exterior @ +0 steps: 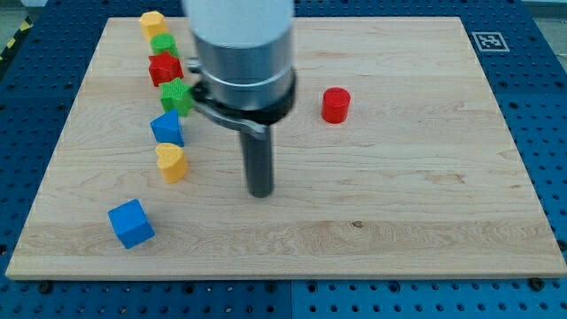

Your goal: Slightly move the red circle parallel to the green star

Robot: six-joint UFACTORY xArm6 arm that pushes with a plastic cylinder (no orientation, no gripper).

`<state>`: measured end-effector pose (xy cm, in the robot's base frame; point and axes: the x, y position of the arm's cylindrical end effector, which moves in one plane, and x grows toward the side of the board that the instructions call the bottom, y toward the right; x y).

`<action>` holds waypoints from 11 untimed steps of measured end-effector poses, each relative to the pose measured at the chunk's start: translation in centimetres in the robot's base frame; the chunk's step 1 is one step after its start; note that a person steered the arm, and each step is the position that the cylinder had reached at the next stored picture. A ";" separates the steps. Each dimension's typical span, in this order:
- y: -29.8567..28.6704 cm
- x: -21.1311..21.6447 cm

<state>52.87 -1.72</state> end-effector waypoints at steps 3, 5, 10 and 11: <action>11.4 -7.2; 11.4 -12.6; 6.7 -16.5; 6.5 -14.5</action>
